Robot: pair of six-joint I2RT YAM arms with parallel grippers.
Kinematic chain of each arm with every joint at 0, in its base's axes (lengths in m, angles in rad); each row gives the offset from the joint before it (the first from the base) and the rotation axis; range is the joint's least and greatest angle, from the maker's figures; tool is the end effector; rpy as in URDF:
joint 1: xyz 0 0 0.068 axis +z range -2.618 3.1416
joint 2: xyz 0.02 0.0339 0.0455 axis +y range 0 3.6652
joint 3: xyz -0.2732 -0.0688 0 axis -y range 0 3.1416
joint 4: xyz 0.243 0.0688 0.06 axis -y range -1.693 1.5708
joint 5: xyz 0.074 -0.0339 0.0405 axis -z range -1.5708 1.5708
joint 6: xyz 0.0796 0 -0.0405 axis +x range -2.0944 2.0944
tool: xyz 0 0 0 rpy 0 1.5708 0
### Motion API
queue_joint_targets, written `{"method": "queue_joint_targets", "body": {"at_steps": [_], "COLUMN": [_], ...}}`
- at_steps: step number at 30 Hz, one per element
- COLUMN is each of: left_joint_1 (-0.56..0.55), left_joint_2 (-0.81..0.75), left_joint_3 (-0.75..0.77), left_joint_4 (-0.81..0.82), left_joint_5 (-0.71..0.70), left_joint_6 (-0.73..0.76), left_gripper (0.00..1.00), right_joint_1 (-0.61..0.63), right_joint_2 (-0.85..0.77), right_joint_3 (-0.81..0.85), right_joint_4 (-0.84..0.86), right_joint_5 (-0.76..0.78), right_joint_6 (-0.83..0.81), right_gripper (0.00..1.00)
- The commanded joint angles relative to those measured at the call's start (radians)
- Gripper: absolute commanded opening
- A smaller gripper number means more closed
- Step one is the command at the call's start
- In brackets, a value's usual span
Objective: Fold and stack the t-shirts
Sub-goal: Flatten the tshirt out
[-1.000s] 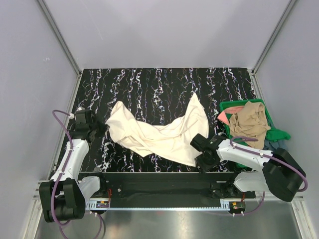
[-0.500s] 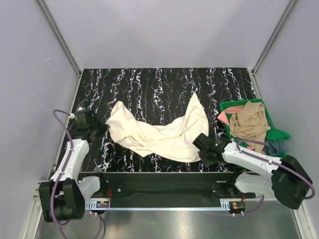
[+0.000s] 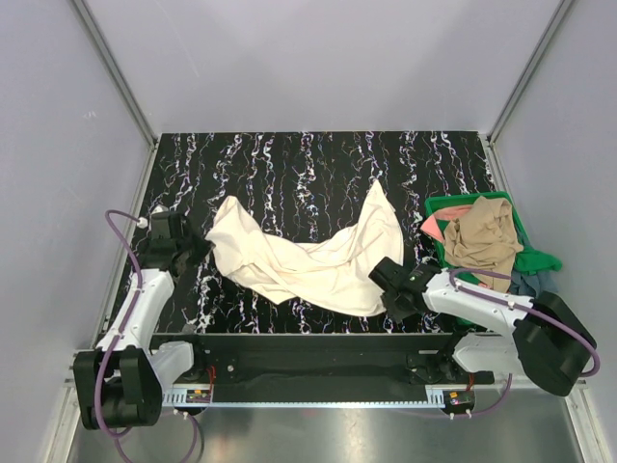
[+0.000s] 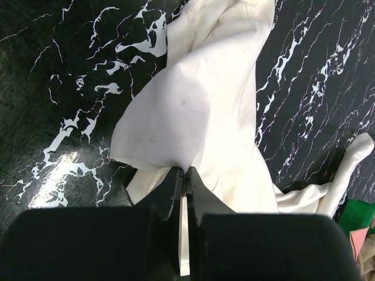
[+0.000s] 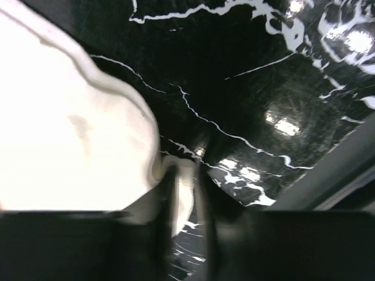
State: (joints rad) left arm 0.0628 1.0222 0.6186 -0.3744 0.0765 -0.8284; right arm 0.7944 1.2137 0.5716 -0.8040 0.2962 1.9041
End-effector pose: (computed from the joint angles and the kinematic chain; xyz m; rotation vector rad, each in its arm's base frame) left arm 0.2337 0.0086 0.1987 -0.9971 2.1766 -0.4592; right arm 0.1383 0.1077 0.1230 1.5104 2.3870 0.0794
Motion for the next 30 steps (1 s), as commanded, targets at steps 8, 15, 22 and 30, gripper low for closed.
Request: {"method": "queue_joint_targets", "body": {"at_steps": [8, 15, 22, 30], "left_joint_1": [-0.113, -0.284, -0.379, -0.353], "left_joint_2": [0.082, 0.174, 0.32, 0.227], "left_joint_3": [0.078, 0.108, 0.17, 0.261], "left_joint_4": [0.015, 0.014, -0.018, -0.19], "left_joint_5": [-0.073, -0.208, -0.193, -0.307], "left_joint_6": [0.026, 0.017, 0.083, 0.149], "left_gripper": [0.0, 0.0, 0.23, 0.51], "right_joint_1": [-0.006, -0.049, -0.133, -0.172], "right_joint_2": [-0.084, -0.276, -0.424, -0.388], "right_joint_3": [0.169, 0.292, 0.274, 0.304], "right_joint_4": [-0.175, -0.373, -0.396, -0.397], "right_joint_5": [0.294, 0.506, 0.569, 0.564], "right_joint_6": [-0.155, -0.229, -0.33, -0.367], "right_gripper": [0.0, 0.0, 0.0, 0.0]}}
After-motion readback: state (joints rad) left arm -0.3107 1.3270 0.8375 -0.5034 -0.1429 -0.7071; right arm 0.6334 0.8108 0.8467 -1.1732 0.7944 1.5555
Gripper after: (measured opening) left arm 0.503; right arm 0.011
